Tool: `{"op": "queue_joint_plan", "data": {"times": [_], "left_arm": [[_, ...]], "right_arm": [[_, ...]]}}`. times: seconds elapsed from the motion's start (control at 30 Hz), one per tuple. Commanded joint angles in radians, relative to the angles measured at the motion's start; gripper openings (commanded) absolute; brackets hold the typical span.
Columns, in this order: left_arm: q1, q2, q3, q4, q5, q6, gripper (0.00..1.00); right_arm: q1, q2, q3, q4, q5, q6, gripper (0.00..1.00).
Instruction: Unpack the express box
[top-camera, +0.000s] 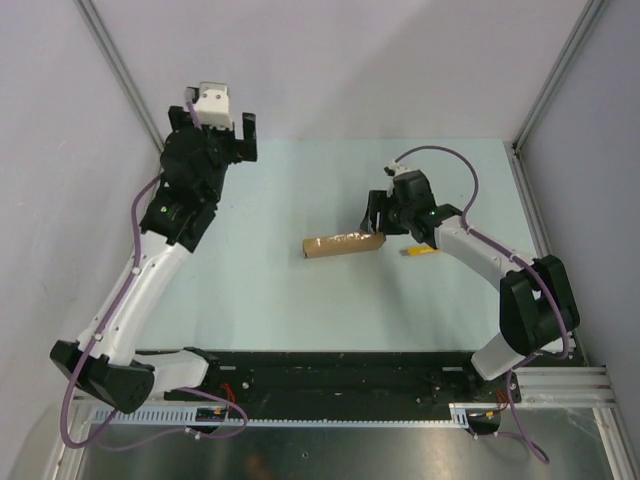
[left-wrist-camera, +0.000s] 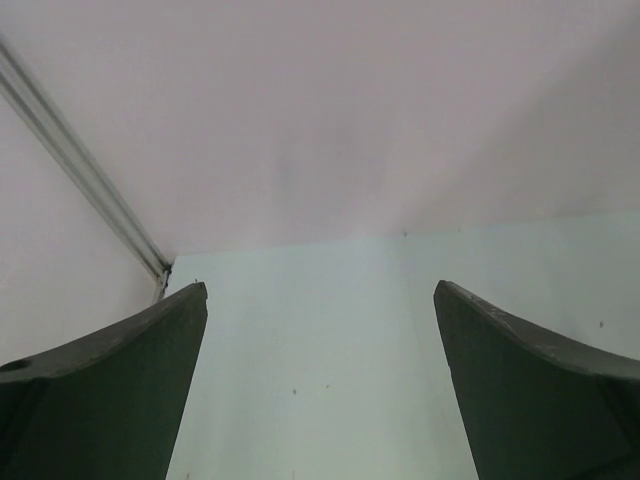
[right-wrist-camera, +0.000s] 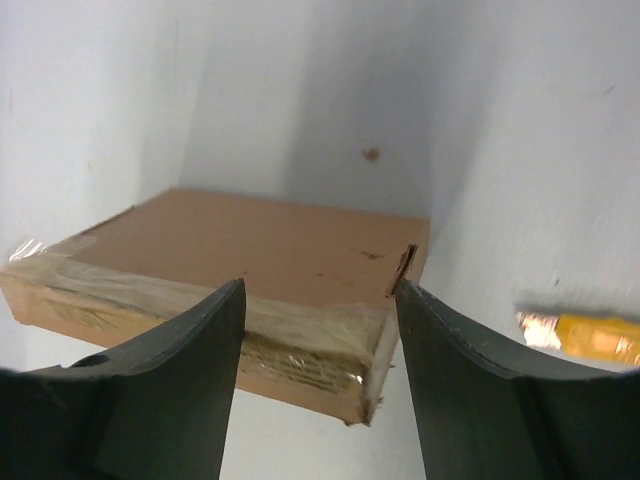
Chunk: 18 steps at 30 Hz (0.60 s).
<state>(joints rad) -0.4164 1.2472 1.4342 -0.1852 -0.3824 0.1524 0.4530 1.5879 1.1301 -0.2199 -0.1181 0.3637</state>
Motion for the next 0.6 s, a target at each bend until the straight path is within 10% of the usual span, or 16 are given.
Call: {"op": "queue_joint_plan", "data": {"times": [0.0, 0.43, 0.57], "left_arm": [[0.024, -0.032, -0.001, 0.033, -0.013, -0.146, 1.0], [0.037, -0.111, -0.309, 0.006, 0.234, -0.275, 1.0], [0.028, -0.146, -0.544, 0.021, 0.426, -0.358, 0.75]], "right_arm": [[0.064, -0.066, 0.013, -0.196, 0.044, -0.034, 0.64], [0.082, -0.082, -0.041, -0.224, 0.069, -0.025, 0.64], [0.075, -0.023, -0.041, -0.089, 0.066, -0.032, 0.61]]}}
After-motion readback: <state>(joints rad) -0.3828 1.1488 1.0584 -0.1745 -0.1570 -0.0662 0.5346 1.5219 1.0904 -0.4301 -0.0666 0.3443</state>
